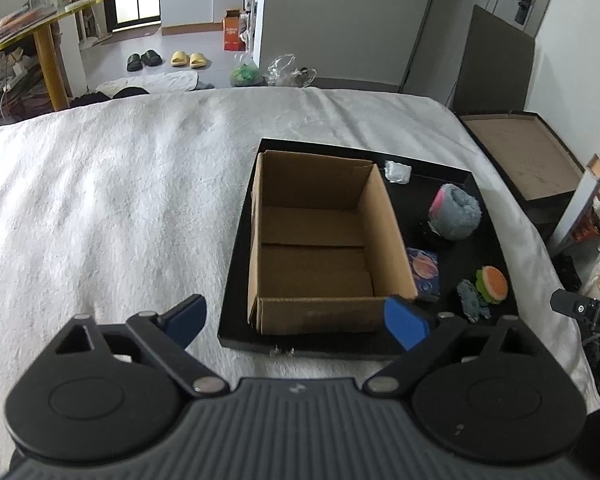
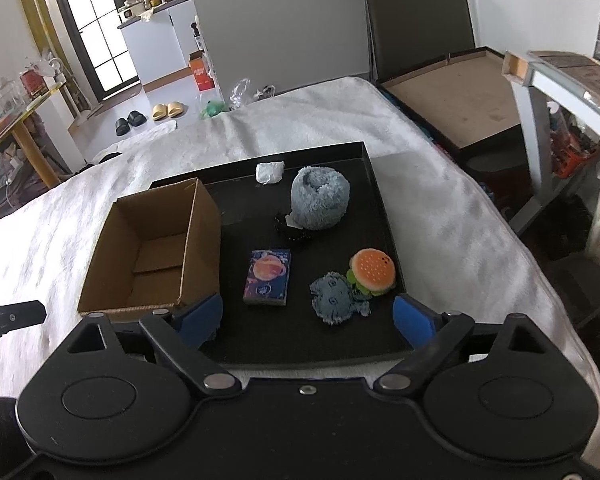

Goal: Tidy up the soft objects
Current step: 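Reach the right gripper down to the fluffy grey-blue plush and close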

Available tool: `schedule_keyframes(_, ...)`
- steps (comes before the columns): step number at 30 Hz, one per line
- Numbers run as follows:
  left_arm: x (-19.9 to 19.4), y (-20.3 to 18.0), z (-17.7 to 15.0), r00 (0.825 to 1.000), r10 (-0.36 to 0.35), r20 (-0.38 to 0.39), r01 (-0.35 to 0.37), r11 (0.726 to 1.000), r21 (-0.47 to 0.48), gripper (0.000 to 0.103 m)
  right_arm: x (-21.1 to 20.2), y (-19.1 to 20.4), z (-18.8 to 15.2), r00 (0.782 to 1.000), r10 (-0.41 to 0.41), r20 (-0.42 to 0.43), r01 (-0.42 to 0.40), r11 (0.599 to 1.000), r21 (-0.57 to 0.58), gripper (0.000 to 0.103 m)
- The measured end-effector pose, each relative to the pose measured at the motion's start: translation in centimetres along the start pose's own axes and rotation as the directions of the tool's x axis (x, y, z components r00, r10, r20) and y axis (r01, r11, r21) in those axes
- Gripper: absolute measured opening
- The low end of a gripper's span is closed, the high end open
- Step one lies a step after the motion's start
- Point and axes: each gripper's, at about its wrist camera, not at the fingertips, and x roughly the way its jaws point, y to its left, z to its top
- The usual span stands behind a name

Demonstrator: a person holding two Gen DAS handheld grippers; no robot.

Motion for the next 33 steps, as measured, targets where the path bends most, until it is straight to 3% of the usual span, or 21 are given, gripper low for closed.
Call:
schedule_keyframes(16, 6.9, 0.8, 3.4, 0.994, 0.049, -0.097, -0.052, 0.998, -0.026, 0.071, 7.5, -1.0, 4.4, 0.997, 0.028, -0.065, -0.027, 0.999, 0.016, 0.088)
schedule_keyframes(29, 11.8, 1.5, 5.1, 0.985, 0.081, -0.153, -0.088, 0.995, -0.041, 0.061, 13.8, -1.8, 7.1, 0.994, 0.038, -0.106, -0.035, 0.999, 0.032, 0.088)
schedule_keyframes(33, 13.4, 2.0, 5.4, 0.98, 0.101, -0.169, -0.11, 0.993, -0.048, 0.051, 16.0, -1.9, 7.8, 0.992, 0.039, -0.117, -0.036, 0.999, 0.03, 0.088)
